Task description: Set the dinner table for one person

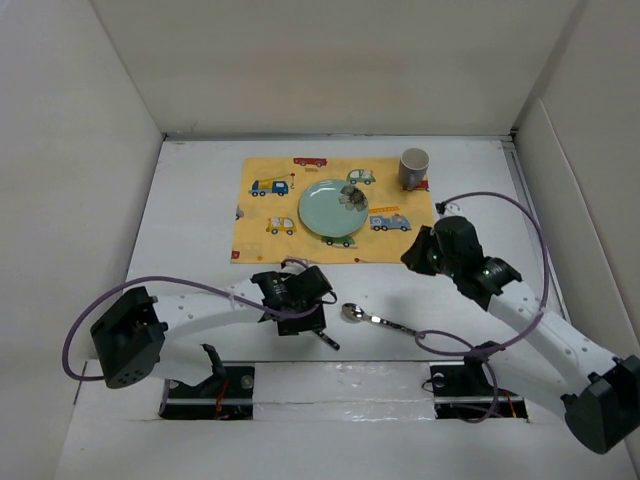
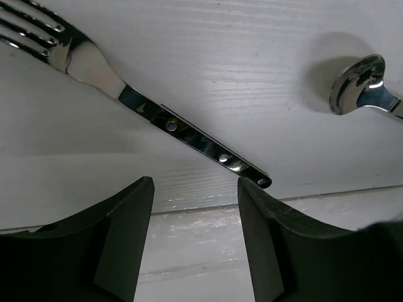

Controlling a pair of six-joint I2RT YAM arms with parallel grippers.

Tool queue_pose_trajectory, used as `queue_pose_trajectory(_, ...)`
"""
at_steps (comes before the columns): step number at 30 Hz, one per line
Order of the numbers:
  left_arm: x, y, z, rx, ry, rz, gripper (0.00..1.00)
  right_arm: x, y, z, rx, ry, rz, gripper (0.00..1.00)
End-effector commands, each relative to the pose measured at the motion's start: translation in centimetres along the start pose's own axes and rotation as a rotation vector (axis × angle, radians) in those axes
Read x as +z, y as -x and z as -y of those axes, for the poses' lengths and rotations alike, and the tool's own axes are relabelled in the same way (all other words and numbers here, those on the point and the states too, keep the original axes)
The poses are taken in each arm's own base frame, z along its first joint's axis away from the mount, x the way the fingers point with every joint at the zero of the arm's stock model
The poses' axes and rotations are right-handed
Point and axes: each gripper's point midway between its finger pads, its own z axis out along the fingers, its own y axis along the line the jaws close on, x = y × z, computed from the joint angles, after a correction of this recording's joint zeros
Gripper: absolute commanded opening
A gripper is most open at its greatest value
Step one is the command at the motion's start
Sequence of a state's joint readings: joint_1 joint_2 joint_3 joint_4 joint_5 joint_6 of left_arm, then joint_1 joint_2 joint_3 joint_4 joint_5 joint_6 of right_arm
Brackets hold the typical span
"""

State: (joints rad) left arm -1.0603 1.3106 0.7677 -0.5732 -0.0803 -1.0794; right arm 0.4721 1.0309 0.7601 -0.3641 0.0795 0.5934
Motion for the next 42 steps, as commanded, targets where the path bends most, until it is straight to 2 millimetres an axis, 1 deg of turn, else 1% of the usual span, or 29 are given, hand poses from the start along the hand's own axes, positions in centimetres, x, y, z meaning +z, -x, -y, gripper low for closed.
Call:
queue_pose_trajectory(1,0.2,0.6,-0.5,-0.1,0.025,0.051,0.54,-2.6,-4.2,-0.5,0.009,0.065,-0.108,0.23)
queue_pose_trajectory(3,0.6,1.0,-0.3,-0.135,0.033,0.071,0.54,-3.4,-6.6,0.3,0.022,0.059,-0.183,0.3)
queue_pose_trajectory(4,0.9,1.1,-0.3,-0.145,0.037,0.076,0.54,-3.6,-6.7,0.4,0.032,0.064,-0.179,0.35)
queue_pose_trajectory(5,1.2,1.2,-0.2,-0.15,0.043,0.079,0.54,-3.8,-7.7,-0.3,0.034,0.096,-0.196,0.36)
queue_pose_trajectory(7,2.0,1.1,-0.1,-0.17,0.063,0.074,0.54,-3.7,-7.9,-0.6,0.059,0.107,-0.207,0.38)
queue_pose_trajectory(12,2.7,0.8,0.7,-0.186,0.084,0.086,0.52,-3.6,-10.3,-0.9,0.047,0.124,-0.328,0.4)
queue_pose_trajectory(13,3.1,0.4,0.6,-0.186,0.1,0.082,0.5,-3.6,-10.6,-0.8,0.042,0.13,-0.338,0.42)
queue_pose_trajectory(17,3.9,0.2,0.1,-0.187,0.147,0.088,0.45,-3.8,-12.1,-0.7,0.031,0.145,-0.408,0.44)
queue_pose_trajectory(19,4.2,0.4,0.0,-0.183,0.163,0.101,0.35,-3.7,-12.8,-0.4,0.034,0.136,-0.431,0.45)
queue_pose_trajectory(20,4.3,0.5,-0.1,-0.172,0.171,0.105,0.26,-3.9,-13.0,-0.6,0.027,0.148,-0.44,0.46)
queue_pose_trajectory(21,4.2,0.6,-0.3,-0.163,0.188,0.106,0.06,-3.8,-12.9,-0.7,0.025,0.147,-0.435,0.47)
queue_pose_trajectory(22,4.1,0.7,-0.5,-0.153,0.204,0.116,0.0,-3.9,-13.0,-0.8,0.014,0.153,-0.437,0.49)
queue_pose_trajectory(24,3.4,1.1,-1.1,-0.115,0.242,0.126,0.0,-3.8,-12.9,-0.9,0.005,0.156,-0.434,0.5)
queue_pose_trajectory(26,2.5,2.1,-1.5,-0.077,0.257,0.155,0.0,-3.8,-12.7,-1.1,0.002,0.166,-0.427,0.49)
queue_pose_trajectory(27,1.3,3.0,-1.3,-0.038,0.252,0.169,0.0,-3.7,-12.5,-1.3,0.0,0.177,-0.415,0.49)
queue_pose_trajectory(28,-0.1,4.8,-1.3,0.002,0.246,0.205,0.0,-3.6,-12.3,-1.5,0.001,0.183,-0.403,0.49)
queue_pose_trajectory(29,-0.1,5.6,-1.7,-0.014,0.26,0.227,0.0,-3.5,-12.3,-1.4,0.001,0.18,-0.406,0.49)
queue_pose_trajectory(30,-1.5,7.1,-1.6,-0.02,0.251,0.258,0.0,-3.5,-12.2,-1.6,0.001,0.184,-0.404,0.49)
queue_pose_trajectory(32,-2.7,10.0,-2.4,0.041,0.266,0.307,0.0,-3.3,-12.4,-1.5,0.006,0.181,-0.41,0.49)
queue_pose_trajectory(33,-3.3,13.2,-2.6,-0.004,0.232,0.356,0.0,-3.1,-12.4,-1.6,0.009,0.183,-0.407,0.49)
queue_pose_trajectory(34,-3.7,14.9,-3.1,0.093,0.229,0.359,0.0,-3.1,-12.4,-1.6,0.012,0.183,-0.406,0.49)
queue_pose_trajectory(35,-4.0,16.7,-3.6,0.097,0.231,0.387,0.0,-3.1,-12.4,-1.6,0.019,0.181,-0.403,0.49)
queue_pose_trajectory(36,-4.6,20.8,-4.7,0.037,0.227,0.45,0.0,-3.0,-12.3,-1.7,0.024,0.184,-0.397,0.44)
queue_pose_trajectory(37,-4.7,22.3,-4.8,0.049,0.191,0.444,0.0,-3.0,-12.3,-1.6,0.027,0.185,-0.395,0.2)
queue_pose_trajectory(38,-4.8,24.0,-5.5,0.091,0.2,0.456,0.0,-3.0,-12.3,-1.8,0.03,0.191,-0.397,0.11)
queue_pose_trajectory(39,-4.9,26.8,-5.0,0.093,0.178,0.495,0.0,-2.9,-12.3,-1.8,0.032,0.192,-0.398,0.0)
queue_pose_trajectory(40,-4.9,28.5,-5.7,0.094,0.171,0.5,0.0,-2.9,-12.4,-1.9,0.029,0.195,-0.402,0.0)
queue_pose_trajectory(41,-4.7,29.6,-6.0,0.144,0.193,0.502,0.0,-2.9,-12.3,-2.1,0.025,0.203,-0.4,0.0)
queue_pose_trajectory(42,-4.1,31.7,-5.6,0.153,0.204,0.515,0.0,-2.8,-12.3,-1.9,0.023,0.194,-0.402,0.0)
